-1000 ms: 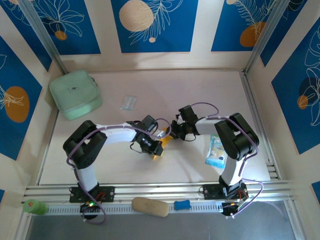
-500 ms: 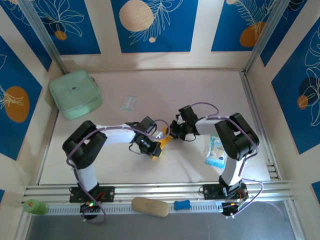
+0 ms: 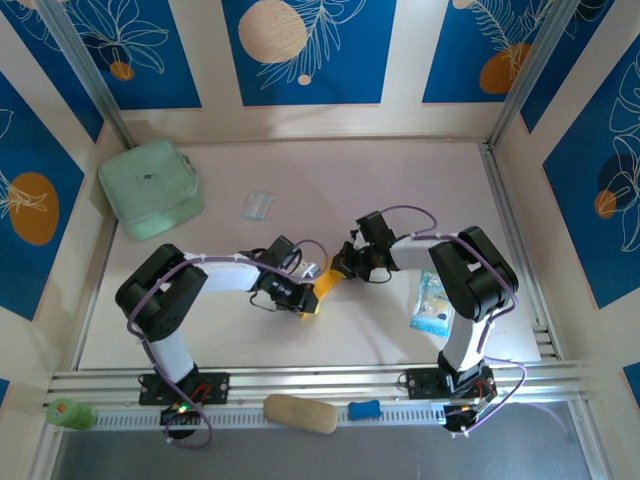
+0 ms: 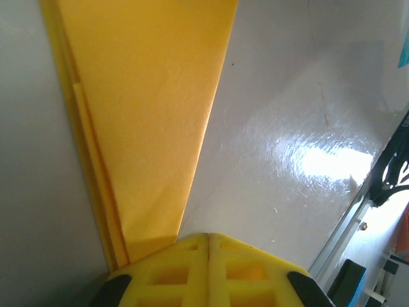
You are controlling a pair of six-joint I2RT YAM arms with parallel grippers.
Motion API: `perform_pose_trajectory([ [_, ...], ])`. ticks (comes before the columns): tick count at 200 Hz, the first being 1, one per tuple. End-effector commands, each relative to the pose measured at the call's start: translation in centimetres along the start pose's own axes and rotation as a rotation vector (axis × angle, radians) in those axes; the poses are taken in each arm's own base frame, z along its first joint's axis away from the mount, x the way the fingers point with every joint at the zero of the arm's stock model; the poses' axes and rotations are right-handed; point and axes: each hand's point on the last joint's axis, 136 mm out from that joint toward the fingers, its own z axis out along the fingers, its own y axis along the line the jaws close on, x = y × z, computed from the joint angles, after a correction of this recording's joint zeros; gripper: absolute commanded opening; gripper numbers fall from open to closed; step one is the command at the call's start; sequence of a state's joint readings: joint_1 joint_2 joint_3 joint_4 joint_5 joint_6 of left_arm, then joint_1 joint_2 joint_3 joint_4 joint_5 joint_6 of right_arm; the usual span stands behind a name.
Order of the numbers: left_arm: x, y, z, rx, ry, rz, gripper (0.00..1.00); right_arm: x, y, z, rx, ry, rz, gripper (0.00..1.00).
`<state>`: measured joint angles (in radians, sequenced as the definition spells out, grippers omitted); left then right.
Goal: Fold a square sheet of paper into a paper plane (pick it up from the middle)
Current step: Fold the wing for the fifth time at the center of the table.
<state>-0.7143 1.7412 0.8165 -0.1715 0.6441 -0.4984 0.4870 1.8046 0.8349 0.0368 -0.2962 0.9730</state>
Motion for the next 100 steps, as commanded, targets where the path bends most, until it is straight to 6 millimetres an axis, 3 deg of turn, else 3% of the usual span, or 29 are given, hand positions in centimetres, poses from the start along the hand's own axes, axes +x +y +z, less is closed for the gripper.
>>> perform_pose_trajectory([
  [1, -0.4, -1.9, -1.4, 0.067, -0.028, -0.008, 0.04, 1.3, -3.4, 0.0, 0.112, 0.021, 0.069, 0.06],
  [37, -3.0, -4.4, -2.7, 0.103, -0.103, 0.056, 0.07, 1.2, -3.2, -0.2, 0.111, 0.014, 0.069, 0.06],
  [76, -2.5, -2.6, -0.2, 0.103, -0.016, 0.001, 0.07, 1.1, -3.2, -0.3, 0.113, 0.014, 0.072, 0.06],
  [100, -1.3, 0.4, 0.7, -0.013, 0.028, -0.036, 0.06, 1.1, -3.2, -0.2, 0.112, 0.013, 0.074, 0.06],
])
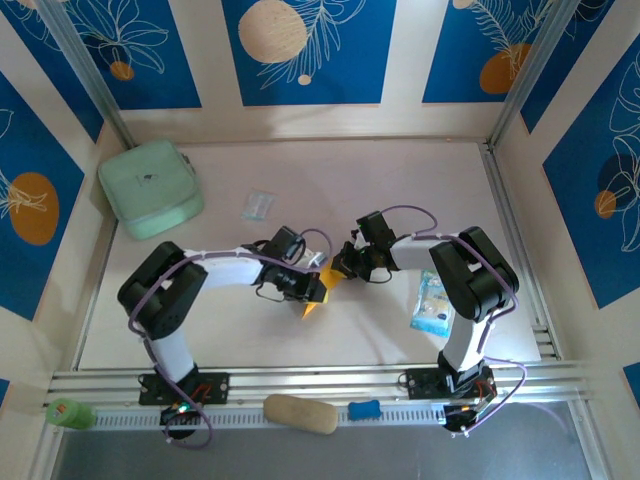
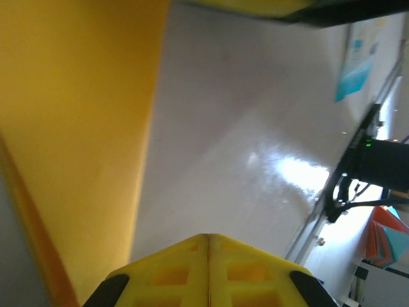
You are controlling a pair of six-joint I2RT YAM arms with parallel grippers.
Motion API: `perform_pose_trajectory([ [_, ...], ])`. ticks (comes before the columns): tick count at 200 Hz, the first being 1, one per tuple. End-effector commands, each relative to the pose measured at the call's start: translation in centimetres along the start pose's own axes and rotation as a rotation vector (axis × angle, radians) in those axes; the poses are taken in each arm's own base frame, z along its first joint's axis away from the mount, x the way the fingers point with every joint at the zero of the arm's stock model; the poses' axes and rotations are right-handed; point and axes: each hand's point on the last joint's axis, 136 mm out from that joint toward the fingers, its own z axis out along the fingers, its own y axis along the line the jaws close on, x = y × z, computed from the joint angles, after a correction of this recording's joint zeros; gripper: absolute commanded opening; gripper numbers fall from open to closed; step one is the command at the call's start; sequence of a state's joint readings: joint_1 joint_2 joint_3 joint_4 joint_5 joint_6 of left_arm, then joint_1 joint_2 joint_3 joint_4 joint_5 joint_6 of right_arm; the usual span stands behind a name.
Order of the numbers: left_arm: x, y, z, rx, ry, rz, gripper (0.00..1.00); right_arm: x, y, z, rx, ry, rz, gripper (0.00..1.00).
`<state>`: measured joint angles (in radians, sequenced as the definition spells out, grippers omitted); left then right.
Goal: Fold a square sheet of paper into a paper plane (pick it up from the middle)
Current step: Fold the wing for the fifth time at the center of the table.
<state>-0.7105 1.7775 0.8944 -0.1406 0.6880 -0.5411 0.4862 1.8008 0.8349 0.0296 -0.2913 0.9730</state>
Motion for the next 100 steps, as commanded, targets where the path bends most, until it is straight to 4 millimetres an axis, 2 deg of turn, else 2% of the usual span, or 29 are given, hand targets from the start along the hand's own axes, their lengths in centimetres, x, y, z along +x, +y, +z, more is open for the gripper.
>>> perform_pose_trajectory([
  [1, 1.3, 2.7, 0.7, -0.082, 0.06, -0.039, 0.06, 1.2, -3.1, -0.1, 0.107, 0.017, 0.071, 0.06],
  [19, 2.2, 4.1, 1.2, -0.118, 0.076, -0.07, 0.05, 1.1, -3.1, -0.1, 0.106, 0.019, 0.069, 0.06],
  [39, 2.5, 4.7, 1.7, -0.104, 0.087, -0.106, 0.05, 1.1, -3.0, -0.1, 0.106, 0.018, 0.068, 0.06],
  [72, 2.5, 3.5, 1.7, -0.015, 0.075, -0.134, 0.04, 1.2, -3.1, -0.2, 0.106, 0.021, 0.068, 0.06],
  [100, 2.8, 3.2, 1.1, -0.009, 0.063, -0.139, 0.05, 1.3, -3.3, -0.3, 0.104, 0.018, 0.069, 0.06],
])
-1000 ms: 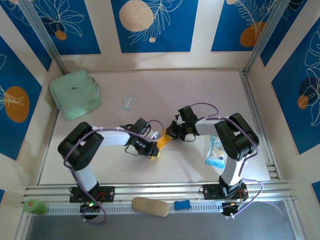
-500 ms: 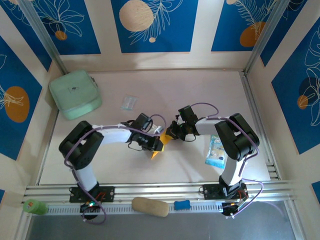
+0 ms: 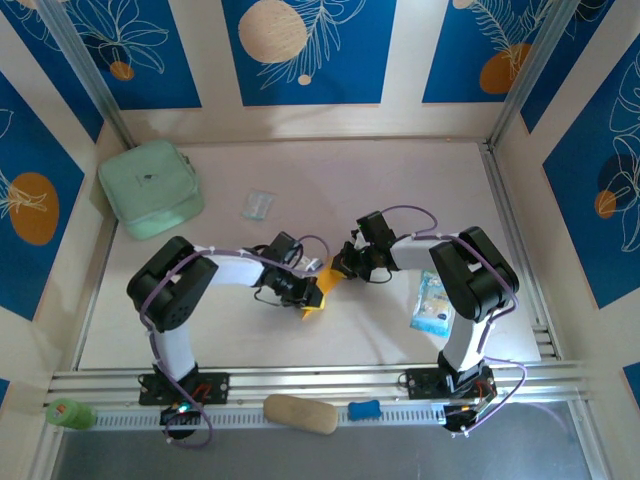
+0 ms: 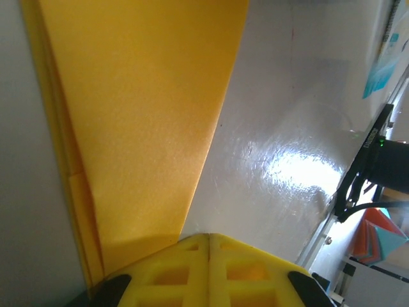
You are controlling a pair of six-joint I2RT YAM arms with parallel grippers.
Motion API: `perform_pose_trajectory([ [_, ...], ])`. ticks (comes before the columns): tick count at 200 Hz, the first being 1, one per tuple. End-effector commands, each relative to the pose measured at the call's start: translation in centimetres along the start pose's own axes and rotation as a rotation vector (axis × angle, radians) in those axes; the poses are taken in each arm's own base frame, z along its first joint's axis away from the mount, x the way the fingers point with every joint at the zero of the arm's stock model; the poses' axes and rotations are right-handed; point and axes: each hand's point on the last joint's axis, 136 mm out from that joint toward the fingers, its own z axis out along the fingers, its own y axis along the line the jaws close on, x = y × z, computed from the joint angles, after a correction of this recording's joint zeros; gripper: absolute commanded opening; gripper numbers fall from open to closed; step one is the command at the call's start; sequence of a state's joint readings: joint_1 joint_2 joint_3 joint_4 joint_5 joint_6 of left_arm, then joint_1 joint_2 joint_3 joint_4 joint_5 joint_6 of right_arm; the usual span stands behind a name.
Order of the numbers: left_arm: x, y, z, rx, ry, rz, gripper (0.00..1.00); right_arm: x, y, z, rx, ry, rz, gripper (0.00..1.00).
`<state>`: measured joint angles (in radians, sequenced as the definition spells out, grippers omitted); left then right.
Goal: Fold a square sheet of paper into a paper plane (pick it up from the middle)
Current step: Fold the wing for the fifth time at the center of the table.
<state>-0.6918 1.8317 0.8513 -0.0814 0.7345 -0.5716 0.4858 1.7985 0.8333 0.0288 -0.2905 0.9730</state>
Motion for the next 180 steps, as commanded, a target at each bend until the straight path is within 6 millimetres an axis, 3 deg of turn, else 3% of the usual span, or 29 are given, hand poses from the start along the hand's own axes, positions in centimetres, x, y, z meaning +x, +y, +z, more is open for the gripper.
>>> perform_pose_trajectory([
  [1, 1.7, 1.6, 0.0, -0.033, 0.027, -0.071, 0.05, 1.3, -3.2, -0.3, 0.103, 0.019, 0.068, 0.06],
  [47, 1.7, -0.5, -1.9, 0.006, -0.038, -0.035, 0.05, 1.7, -2.4, -0.1, 0.067, 0.043, 0.028, 0.06],
  [90, 0.3, -2.4, -4.8, -0.015, -0.156, 0.024, 0.1, 2.5, -0.8, 0.2, 0.022, 0.064, -0.042, 0.07],
  [180, -0.9, 0.2, -7.4, -0.076, -0.278, -0.059, 0.11, 2.8, 1.9, -0.6, -0.014, 0.057, -0.135, 0.07],
])
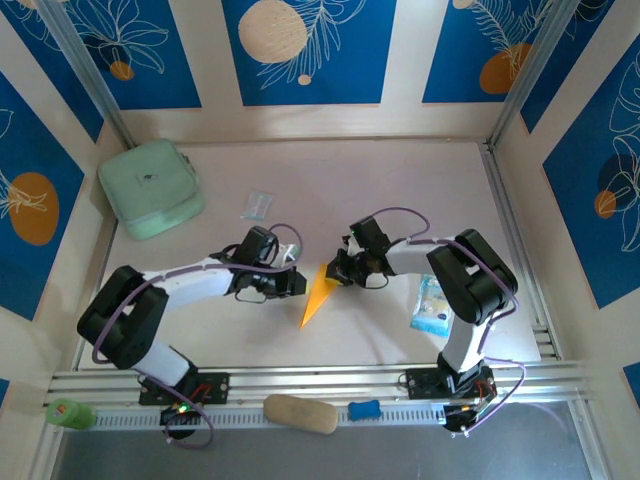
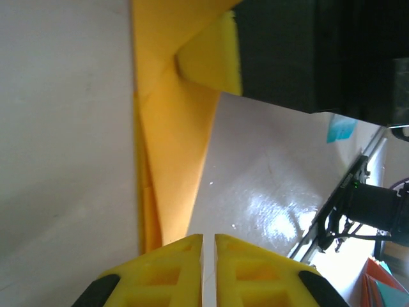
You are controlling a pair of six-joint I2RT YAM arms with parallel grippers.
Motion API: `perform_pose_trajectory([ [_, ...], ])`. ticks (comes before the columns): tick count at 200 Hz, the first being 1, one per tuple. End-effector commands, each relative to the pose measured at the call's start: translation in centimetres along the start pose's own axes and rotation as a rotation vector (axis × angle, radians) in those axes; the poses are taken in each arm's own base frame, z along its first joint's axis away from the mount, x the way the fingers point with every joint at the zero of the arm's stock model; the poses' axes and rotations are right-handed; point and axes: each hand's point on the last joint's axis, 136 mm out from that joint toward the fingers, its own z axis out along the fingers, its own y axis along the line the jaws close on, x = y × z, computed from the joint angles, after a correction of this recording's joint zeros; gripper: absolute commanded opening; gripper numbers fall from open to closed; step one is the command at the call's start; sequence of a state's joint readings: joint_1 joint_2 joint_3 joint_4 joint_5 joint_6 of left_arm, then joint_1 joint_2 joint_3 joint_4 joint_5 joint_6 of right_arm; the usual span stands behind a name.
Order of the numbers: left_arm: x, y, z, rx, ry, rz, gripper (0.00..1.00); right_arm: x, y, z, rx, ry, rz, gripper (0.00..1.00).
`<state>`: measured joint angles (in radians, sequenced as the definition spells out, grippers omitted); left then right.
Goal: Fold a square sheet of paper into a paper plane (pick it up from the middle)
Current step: Fold the wing for the fifth time at the center of the table.
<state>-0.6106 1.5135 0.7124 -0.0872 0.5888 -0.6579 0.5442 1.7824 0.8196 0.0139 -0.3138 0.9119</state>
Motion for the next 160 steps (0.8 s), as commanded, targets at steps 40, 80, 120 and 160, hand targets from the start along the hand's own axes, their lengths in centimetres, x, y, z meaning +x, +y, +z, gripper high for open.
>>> perform_pose_trajectory([
  [40, -0.3, 1.3, -0.7, -0.042, -0.032, -0.035, 0.11, -0.4, 1.2, -2.0, 0.002, -0.039, -0.033, 0.08],
  [80, -0.4, 1.7, -0.7, -0.053, -0.032, -0.041, 0.11, -0.5, 0.6, -2.2, 0.014, -0.056, -0.015, 0.08],
  [120, -0.4, 1.8, -0.8, -0.059, -0.038, -0.043, 0.11, -0.7, 0.7, -2.3, 0.013, -0.06, -0.011, 0.08],
  [160, -0.2, 2.1, -0.9, -0.072, -0.038, -0.046, 0.11, -0.6, 0.4, -2.3, 0.023, -0.063, 0.0, 0.08],
])
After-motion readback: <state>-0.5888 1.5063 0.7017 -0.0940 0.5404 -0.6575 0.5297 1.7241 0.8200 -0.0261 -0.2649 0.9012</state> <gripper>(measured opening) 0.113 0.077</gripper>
